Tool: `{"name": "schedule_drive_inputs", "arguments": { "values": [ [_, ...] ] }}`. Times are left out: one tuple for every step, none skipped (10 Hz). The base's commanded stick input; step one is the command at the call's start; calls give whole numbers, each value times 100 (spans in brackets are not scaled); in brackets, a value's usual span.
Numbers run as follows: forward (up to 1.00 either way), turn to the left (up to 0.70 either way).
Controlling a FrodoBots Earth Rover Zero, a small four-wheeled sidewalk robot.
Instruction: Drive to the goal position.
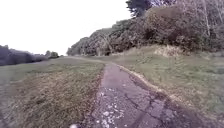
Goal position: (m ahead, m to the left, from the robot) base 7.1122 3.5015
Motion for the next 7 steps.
{"name": "schedule_drive_inputs", "arguments": {
  "values": [
    [4, 0],
    [4, 0],
    [4, 0],
    [4, 0],
    [4, 0],
    [4, 0],
    [4, 0]
  ]
}}
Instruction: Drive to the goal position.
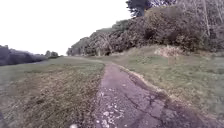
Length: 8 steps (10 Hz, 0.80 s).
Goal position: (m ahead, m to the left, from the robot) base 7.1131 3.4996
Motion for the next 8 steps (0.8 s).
{"name": "schedule_drive_inputs", "arguments": {
  "values": [
    [4, 0],
    [4, 0],
    [5, 0],
    [5, 0],
    [4, 0],
    [4, 0],
    [4, 0],
    [5, 0]
  ]
}}
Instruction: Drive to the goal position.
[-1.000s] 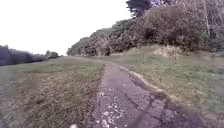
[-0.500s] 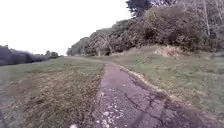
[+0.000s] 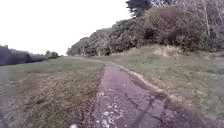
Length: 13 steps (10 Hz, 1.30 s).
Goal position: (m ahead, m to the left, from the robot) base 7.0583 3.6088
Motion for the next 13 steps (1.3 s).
{"name": "schedule_drive_inputs", "arguments": {
  "values": [
    [5, 0],
    [5, 0],
    [6, 0],
    [40, 0],
    [64, 0],
    [60, 0],
    [6, 0],
    [3, 0],
    [-5, 0],
    [-9, 0],
    [-58, 0],
    [-62, 0],
    [-27, 0]
  ]
}}
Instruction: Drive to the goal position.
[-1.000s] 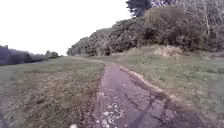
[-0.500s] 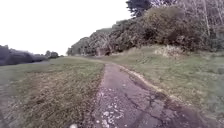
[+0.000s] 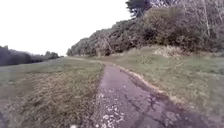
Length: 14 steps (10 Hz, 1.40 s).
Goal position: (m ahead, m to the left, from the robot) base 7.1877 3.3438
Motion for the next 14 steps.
{"name": "schedule_drive_inputs", "arguments": {
  "values": [
    [4, 0],
    [6, 0],
    [19, 0],
    [39, 0],
    [67, 0],
    [70, 0],
    [70, 0],
    [70, 0],
    [70, 0],
    [70, 0],
    [70, 0],
    [70, 0],
    [70, 0],
    [70, 0]
  ]
}}
